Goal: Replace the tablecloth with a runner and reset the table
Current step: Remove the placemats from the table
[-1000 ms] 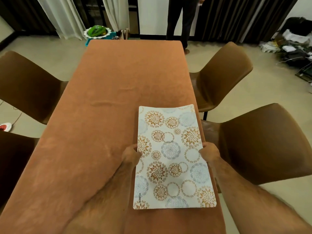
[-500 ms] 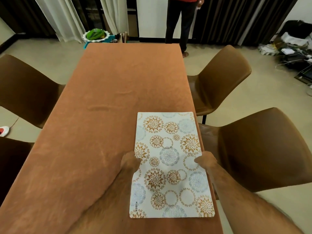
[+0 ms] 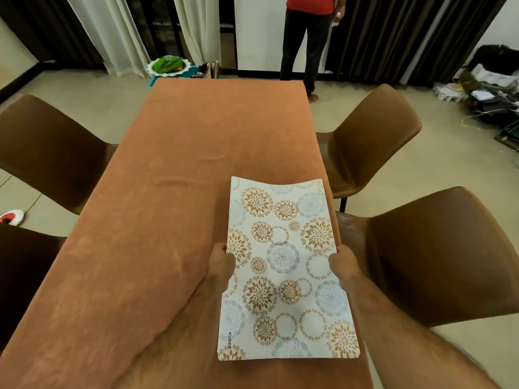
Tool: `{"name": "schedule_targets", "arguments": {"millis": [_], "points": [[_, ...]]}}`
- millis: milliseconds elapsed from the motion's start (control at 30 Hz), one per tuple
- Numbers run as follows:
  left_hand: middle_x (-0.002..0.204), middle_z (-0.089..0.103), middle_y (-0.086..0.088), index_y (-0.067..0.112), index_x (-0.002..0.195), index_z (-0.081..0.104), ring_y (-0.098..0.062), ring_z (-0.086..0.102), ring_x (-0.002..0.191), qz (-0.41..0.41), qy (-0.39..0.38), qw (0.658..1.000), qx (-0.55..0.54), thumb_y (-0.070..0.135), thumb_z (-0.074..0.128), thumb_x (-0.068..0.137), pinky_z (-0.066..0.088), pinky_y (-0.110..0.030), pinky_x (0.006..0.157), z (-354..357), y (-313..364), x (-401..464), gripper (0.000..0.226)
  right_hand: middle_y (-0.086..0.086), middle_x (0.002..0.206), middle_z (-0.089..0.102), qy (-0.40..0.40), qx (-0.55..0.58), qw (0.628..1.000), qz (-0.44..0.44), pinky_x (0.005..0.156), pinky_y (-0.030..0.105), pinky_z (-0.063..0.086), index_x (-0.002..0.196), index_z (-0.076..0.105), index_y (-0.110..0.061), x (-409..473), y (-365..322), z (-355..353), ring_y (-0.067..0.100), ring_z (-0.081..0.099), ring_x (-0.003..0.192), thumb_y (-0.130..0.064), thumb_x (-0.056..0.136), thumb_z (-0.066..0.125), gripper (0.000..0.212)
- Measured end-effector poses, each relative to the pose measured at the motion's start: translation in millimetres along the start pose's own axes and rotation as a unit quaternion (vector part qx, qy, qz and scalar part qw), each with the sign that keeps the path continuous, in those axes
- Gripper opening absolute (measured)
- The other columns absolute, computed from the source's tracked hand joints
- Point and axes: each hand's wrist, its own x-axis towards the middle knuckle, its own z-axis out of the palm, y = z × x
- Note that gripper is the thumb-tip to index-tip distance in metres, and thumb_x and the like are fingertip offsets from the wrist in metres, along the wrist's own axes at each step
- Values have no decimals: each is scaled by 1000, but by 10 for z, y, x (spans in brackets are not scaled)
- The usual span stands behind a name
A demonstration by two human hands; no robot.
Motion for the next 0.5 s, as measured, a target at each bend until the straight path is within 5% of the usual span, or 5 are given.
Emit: {"name": "schedule_targets", "arguments": {"millis": [233, 500], "points": [[106, 63, -7, 14, 120, 48, -26, 64, 98, 69, 38, 992, -101, 7, 44, 93, 57, -49, 87, -532, 381, -166, 29, 6, 98, 66, -23, 76, 989, -122, 68, 34, 55, 108, 55, -11, -314, -643, 177, 20, 64, 84, -2, 95, 42, 20], [101, 67, -8, 11, 117, 52, -27, 69, 90, 117, 164, 965, -169, 8, 50, 97, 59, -45, 79, -1762, 531, -568, 20, 7, 88, 64, -131, 100, 960, -227, 56, 26, 43, 103, 57, -4, -1027, -1524, 983, 14, 54, 69, 2, 94, 38, 22]]}}
